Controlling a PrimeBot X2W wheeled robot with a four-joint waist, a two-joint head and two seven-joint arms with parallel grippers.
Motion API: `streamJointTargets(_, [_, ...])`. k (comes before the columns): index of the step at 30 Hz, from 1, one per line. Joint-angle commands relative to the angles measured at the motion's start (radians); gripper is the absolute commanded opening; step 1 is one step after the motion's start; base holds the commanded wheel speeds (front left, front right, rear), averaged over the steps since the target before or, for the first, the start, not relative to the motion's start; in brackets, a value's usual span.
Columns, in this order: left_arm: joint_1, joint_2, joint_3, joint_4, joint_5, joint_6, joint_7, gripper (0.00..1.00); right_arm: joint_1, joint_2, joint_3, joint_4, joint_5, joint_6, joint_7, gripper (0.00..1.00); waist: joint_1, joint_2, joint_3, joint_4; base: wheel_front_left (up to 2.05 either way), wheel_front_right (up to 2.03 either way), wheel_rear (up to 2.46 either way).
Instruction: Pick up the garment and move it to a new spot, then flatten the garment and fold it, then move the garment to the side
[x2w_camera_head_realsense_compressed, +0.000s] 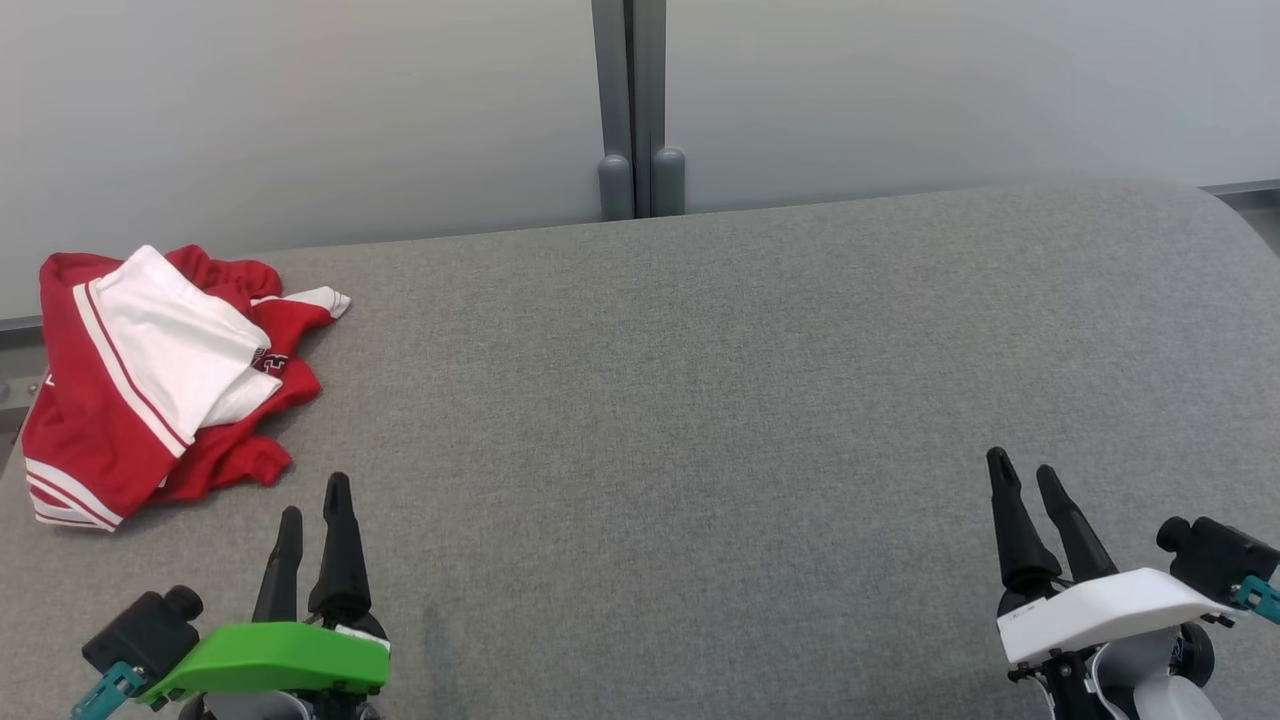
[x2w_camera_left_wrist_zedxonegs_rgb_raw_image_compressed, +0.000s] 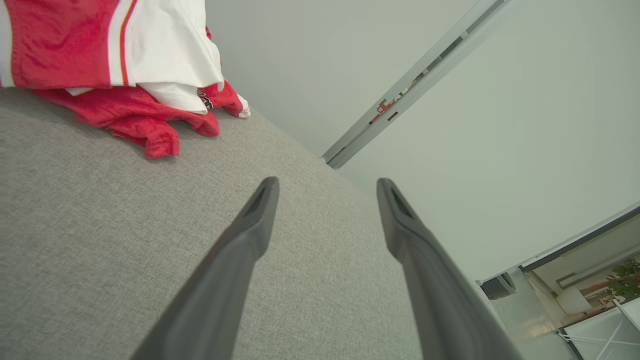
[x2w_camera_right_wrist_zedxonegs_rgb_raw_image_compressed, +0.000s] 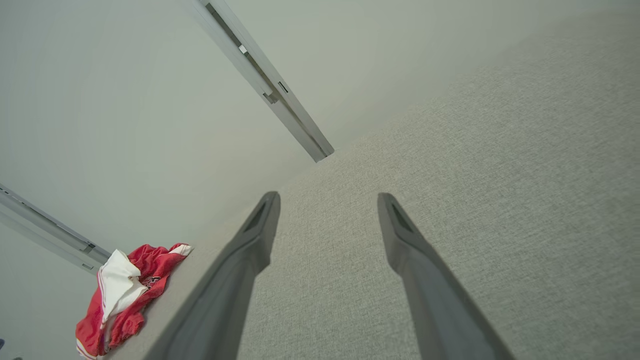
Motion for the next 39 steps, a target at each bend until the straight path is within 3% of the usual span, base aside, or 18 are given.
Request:
streamJointTargets(1, [0.003,0.007,-0.004,-0.009,0.042,0.006,-0.010,1.00,0.002,-0.006,0.001,-0.007,-0.042,0.000,-0.013,1.00,0.0000,0.0000,0.000,0.000,0.00,0.00,0.00])
streamJointTargets(16, [0.018,0.009,-0.044,0.023,0.213,0.009,-0.052,1.00,0.030,-0.008,0.015,-0.002,-0.248,0.000,-0.055,1.00,0.0000,0.0000,-0.005,-0.003,0.00,0.00,0.00])
streamJointTargets(39, [0.033,0.011,-0.078,0.069,0.372,0.012,-0.105,1.00,0.038,-0.010,0.038,-0.002,-0.477,0.000,-0.108,1.00,0.0000,0.0000,-0.010,0.001,0.00,0.00,0.00])
